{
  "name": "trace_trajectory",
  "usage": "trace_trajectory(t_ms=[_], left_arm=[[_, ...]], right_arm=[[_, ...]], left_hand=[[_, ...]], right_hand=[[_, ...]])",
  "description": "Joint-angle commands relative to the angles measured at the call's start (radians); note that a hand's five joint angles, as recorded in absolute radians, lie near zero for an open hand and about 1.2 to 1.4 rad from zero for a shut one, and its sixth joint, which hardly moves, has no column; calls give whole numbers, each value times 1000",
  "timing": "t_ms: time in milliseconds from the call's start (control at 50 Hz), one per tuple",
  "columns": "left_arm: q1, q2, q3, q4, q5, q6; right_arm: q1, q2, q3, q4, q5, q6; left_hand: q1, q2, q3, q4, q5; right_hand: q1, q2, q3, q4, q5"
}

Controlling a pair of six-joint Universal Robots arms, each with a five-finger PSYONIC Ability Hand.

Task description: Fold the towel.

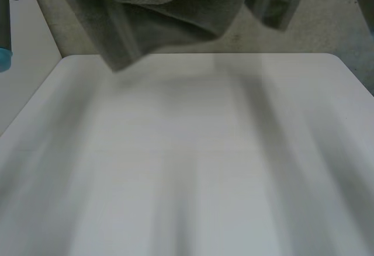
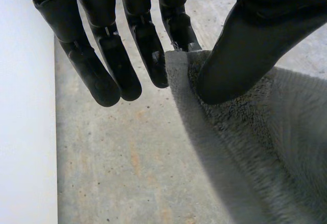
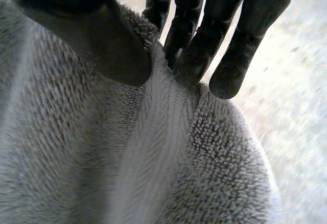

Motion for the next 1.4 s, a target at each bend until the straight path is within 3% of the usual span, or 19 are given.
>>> trace_trajectory(t_ms=[20,140,240,380,560,600,920,1140,1400], left_arm=[[9,2,-204,24,24,10],[38,1,-412,41,115,12],[76,-24,-687,154,214,44],[110,-45,-849,200,236,170],[168,-6,-935,200,237,260],[173,7,-936,203,236,257],[219,10,-938,214,234,184],[222,2,-956,237,266,181],[219,7,-973,248,279,181]], right_arm=[[8,50,13,167,-37,-136],[7,70,222,207,-41,-247],[2,78,464,160,-41,-307],[-16,104,809,2,-32,-428],[-43,31,972,-8,-43,-453],[-46,-21,1022,-9,-43,-451],[-87,-52,1091,-23,-67,-451],[-118,-123,1090,-23,-93,-449],[-250,-154,1064,-21,-204,-428]], left_hand=[[40,35,14,40,31],[40,35,14,40,31],[40,35,14,40,31],[40,35,14,40,31],[40,35,14,40,31],[40,35,14,40,31],[40,35,14,40,31],[40,35,14,40,31],[40,35,14,40,31]], right_hand=[[67,56,58,52,60],[67,56,58,52,60],[67,56,58,52,60],[67,56,58,52,60],[67,56,58,52,60],[-350,-361,-359,-365,-357],[-669,-679,-678,-684,-676],[-725,-736,-734,-740,-732],[-693,-703,-702,-708,-700]])
